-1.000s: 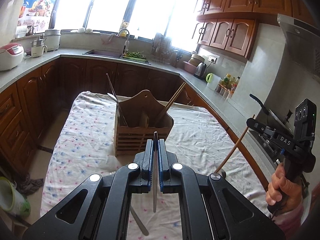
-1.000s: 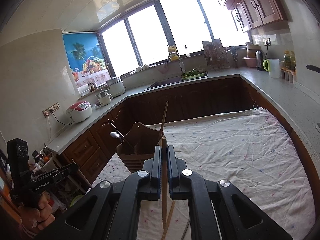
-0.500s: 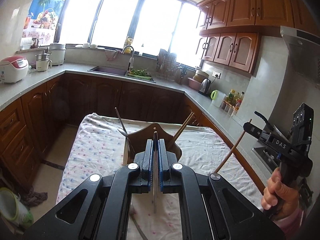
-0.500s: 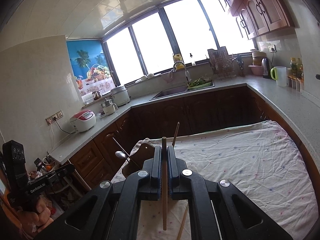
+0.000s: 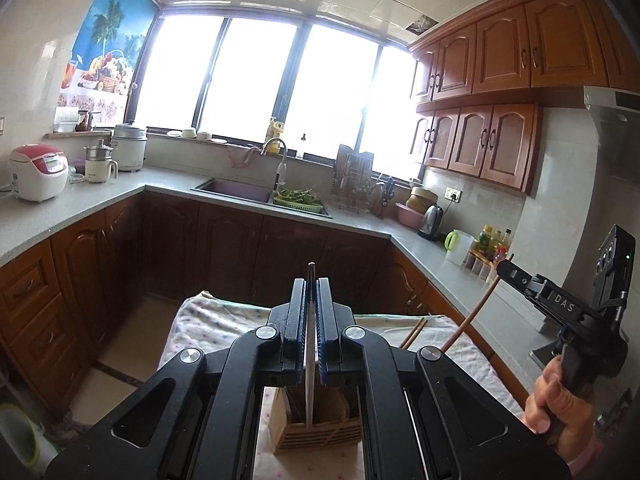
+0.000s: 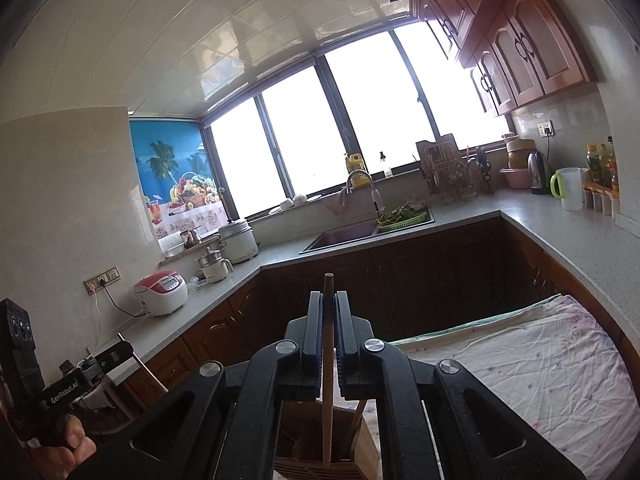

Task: Organize utensils
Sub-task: 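Lift both held chopsticks and carry them over the wooden holder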

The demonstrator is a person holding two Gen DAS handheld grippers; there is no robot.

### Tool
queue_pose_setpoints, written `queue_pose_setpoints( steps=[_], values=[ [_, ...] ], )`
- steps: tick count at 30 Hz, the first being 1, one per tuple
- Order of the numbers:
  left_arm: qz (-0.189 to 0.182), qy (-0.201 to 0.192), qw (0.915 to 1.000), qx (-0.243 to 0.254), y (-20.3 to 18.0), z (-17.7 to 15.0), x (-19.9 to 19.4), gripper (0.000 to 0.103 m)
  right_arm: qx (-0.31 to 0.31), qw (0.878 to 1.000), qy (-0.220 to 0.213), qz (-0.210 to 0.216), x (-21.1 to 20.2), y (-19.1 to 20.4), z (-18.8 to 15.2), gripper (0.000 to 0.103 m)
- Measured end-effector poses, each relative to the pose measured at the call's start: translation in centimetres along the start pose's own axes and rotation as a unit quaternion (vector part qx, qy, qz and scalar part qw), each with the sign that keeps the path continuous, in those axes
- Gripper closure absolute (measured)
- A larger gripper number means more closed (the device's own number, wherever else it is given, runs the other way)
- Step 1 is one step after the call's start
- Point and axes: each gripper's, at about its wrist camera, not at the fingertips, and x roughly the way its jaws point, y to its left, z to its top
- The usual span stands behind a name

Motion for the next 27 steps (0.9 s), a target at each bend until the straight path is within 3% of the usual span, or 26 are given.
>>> queue_pose_setpoints(
  steps=[11,19,27],
  values=[
    [0.026,-0.031,0.9986,-0.036,2.5,-1.3,1.9,0.099,0.005,1.000,0.028,-0.011,3.9,-1.3,-3.9,0.098],
    [0.023,-0.042,0.9983,-0.033,2.4,-0.7,2.3,0.100,0.009,1.000,0.028,-0.010,4.1,-1.4,-3.7,0.098],
    [0.026,-0.015,0.9987,-0.041,2.9,-3.0,4.0,0.100,0.008,0.999,0.039,-0.011,4.9,-1.3,-4.4,0.098]
  ],
)
